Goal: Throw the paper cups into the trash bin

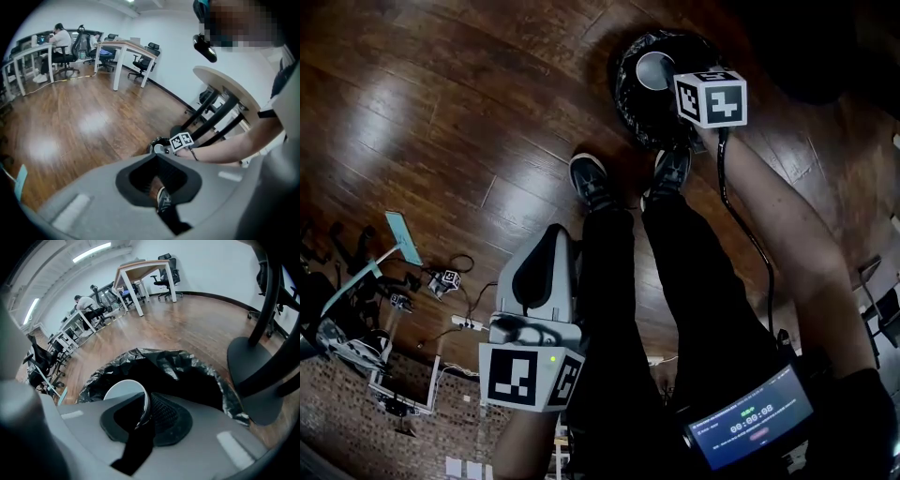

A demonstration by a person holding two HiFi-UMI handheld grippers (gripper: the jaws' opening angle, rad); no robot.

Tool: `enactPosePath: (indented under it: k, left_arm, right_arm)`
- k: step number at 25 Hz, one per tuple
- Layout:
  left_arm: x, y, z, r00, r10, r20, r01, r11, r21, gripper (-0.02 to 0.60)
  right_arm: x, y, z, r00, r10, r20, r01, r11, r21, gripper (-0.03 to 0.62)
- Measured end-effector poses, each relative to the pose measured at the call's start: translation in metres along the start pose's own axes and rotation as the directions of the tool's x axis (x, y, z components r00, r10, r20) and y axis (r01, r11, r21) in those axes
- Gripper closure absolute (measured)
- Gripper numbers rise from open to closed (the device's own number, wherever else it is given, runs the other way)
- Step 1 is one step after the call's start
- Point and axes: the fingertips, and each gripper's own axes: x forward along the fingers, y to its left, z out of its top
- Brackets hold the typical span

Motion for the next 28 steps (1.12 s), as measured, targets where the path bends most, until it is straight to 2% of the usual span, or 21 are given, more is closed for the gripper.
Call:
enactPosePath:
  k: [4,11,15,18,21,28]
  left_arm:
    - [0.003,0.002,0.001,1.0,-0.013,0.003,0.013,1.0,-0.001,0.578]
    - [0.009,0.028,0.0,1.0,0.016,-0.011,-0.016,1.0,-0.027,0.578]
    - [0.012,0.032,0.004,1.0,0.026,0.001,-0.026,0.999,-0.025,0.578]
    - [0.013,0.027,0.001,1.0,0.02,-0.014,-0.02,0.999,-0.038,0.577]
    - [0.017,0.018,0.01,1.0,-0.009,0.025,0.01,1.0,-0.026,0.578]
    - [0.011,0.009,0.004,1.0,-0.018,0.0,0.018,0.999,-0.041,0.578]
  right_arm:
    - [0.027,-0.005,-0.004,0.999,-0.018,-0.036,0.018,1.0,-0.006,0.548]
    - [0.077,-0.024,-0.032,0.996,-0.047,-0.081,0.053,0.996,0.068,0.548]
    - [0.084,-0.033,-0.039,0.992,-0.09,-0.082,0.096,0.993,0.067,0.546]
    - [0.089,-0.039,-0.052,0.986,-0.09,-0.142,0.099,0.993,0.058,0.542]
    - [0.091,-0.039,-0.059,0.983,-0.069,-0.169,0.082,0.994,0.07,0.473]
    - [0.075,-0.035,-0.05,0.988,-0.064,-0.141,0.076,0.994,0.077,0.476]
